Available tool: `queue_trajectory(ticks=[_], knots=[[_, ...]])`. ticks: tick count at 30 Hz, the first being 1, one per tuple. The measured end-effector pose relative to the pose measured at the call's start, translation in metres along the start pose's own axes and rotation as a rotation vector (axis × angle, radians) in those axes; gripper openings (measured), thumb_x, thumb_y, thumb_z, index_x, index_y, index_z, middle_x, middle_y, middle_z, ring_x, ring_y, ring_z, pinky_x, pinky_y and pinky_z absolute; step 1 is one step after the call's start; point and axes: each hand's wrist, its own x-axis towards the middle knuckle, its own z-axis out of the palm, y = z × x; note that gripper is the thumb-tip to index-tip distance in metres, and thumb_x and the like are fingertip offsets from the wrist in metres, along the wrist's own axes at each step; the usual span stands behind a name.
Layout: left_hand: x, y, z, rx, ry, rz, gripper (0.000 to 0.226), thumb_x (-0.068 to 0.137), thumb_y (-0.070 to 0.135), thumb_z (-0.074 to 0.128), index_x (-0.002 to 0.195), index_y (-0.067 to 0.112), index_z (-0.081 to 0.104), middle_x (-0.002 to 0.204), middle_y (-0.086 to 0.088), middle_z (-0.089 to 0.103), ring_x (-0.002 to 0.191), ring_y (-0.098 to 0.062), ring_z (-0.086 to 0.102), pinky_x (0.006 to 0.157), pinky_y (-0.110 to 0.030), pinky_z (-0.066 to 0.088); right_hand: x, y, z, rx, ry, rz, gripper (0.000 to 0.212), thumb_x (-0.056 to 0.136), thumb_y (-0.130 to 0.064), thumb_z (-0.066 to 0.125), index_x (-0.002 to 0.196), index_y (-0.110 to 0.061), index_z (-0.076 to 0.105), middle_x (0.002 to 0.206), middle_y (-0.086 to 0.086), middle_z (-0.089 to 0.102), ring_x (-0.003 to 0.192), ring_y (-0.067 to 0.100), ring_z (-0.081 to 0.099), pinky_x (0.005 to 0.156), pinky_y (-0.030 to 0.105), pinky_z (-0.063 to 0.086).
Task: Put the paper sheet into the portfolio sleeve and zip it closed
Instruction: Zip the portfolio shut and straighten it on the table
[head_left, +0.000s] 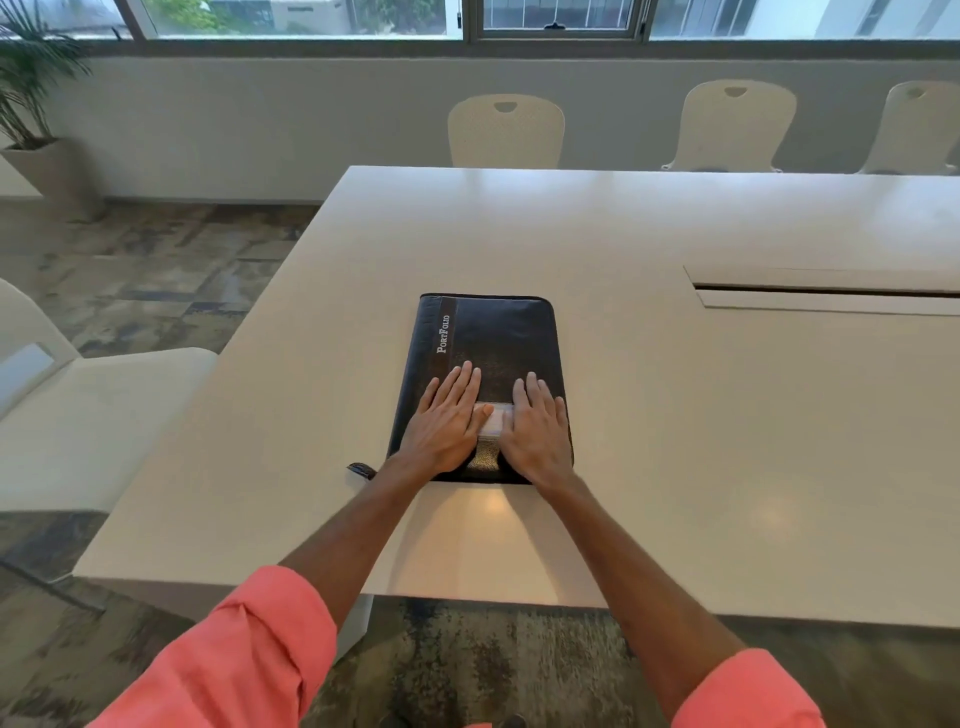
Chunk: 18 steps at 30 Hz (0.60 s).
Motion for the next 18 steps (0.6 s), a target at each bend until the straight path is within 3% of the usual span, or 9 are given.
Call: queue_trajectory(ticks=[6, 12, 15, 18], knots=[[-0.012, -0.007, -0.009, -0.05, -0.013, 0.068, 0.069, 0.117, 0.051, 0.019, 0.174, 0.018, 0.002, 0.182, 0.0, -0.01, 0.168, -0.012, -0.01, 0.137, -0.04, -0.003, -0.005, 0.001, 0.006, -0.078, 0.074, -0.012, 0.063, 0.114, -0.034, 0.027, 0.173, -0.013, 0.017, 0.182, 0.007, 0.01, 0.168, 0.021, 0.006, 0.136, 0.045, 0.004], [-0.045, -0.031, -0.021, -0.048, 0.048, 0.119, 0.059, 0.118, 0.047, 0.026, 0.173, 0.026, 0.022, 0.181, 0.002, 0.017, 0.168, -0.015, 0.011, 0.137, -0.041, 0.015, -0.01, -0.008, 0.01, -0.04, 0.085, 0.035, 0.063, 0.113, -0.032, 0.027, 0.173, -0.014, 0.017, 0.182, 0.006, 0.011, 0.168, 0.021, 0.006, 0.135, 0.051, 0.001], [-0.066, -0.044, -0.035, -0.115, 0.129, 0.101, 0.048, 0.118, 0.04, 0.034, 0.162, 0.028, 0.049, 0.171, 0.004, 0.043, 0.156, -0.017, 0.042, 0.123, -0.043, 0.042, -0.019, -0.024, 0.016, 0.04, 0.12, -0.019, 0.064, 0.112, -0.03, 0.036, 0.172, -0.013, 0.021, 0.181, 0.008, 0.016, 0.168, 0.023, 0.011, 0.135, 0.053, 0.006], [-0.093, -0.06, -0.05, -0.167, 0.218, 0.096, 0.039, 0.115, 0.026, 0.04, 0.147, 0.024, 0.062, 0.152, 0.002, 0.063, 0.129, -0.021, 0.066, 0.099, -0.044, 0.06, -0.032, -0.048, 0.022, 0.119, 0.179, -0.118, 0.061, 0.109, -0.026, 0.052, 0.166, -0.012, 0.038, 0.175, 0.01, 0.032, 0.165, 0.025, 0.023, 0.135, 0.052, 0.017]])
